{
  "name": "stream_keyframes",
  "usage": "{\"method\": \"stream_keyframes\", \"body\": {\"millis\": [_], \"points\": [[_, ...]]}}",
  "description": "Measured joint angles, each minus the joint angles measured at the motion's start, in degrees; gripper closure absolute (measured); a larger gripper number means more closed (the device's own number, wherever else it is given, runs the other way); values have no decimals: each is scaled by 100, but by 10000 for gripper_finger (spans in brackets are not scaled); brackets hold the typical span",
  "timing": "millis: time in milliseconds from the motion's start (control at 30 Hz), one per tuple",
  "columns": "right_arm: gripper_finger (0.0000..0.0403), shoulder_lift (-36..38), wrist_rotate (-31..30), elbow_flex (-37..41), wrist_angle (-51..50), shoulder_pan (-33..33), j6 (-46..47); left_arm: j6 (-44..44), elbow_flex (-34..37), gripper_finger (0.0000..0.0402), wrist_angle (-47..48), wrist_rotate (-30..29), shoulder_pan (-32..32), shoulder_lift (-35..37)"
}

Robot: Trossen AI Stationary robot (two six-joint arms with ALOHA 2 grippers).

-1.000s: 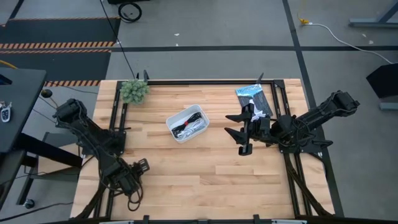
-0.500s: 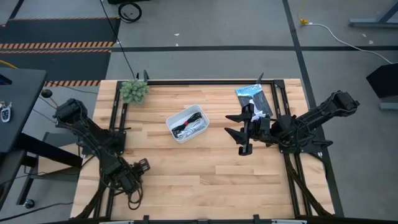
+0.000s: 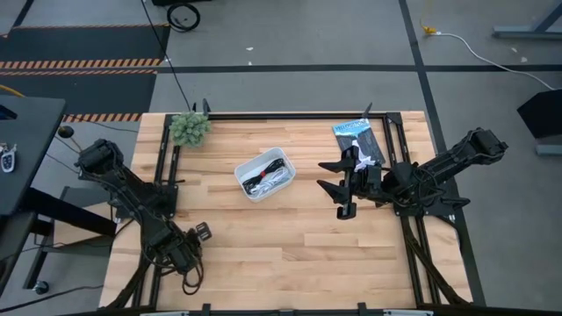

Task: Pick and place USB-C Cables
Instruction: Put the black cable charger into the white bin

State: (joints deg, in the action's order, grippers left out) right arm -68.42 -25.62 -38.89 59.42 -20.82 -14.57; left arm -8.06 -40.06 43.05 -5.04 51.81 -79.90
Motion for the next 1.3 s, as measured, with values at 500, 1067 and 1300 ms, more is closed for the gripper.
{"method": "stream_keyframes", "body": {"millis": [500,1067,1300], "points": [[192,0,1,0,2,0,2,-6,-766,390,295,-419,-452,0],[192,0,2,0,-33,-87,90,-147,-1604,389,305,-1896,-2428,0],[192,2,2,0,-35,-87,90,1008,-2123,382,-133,-1915,-3533,0]]}}
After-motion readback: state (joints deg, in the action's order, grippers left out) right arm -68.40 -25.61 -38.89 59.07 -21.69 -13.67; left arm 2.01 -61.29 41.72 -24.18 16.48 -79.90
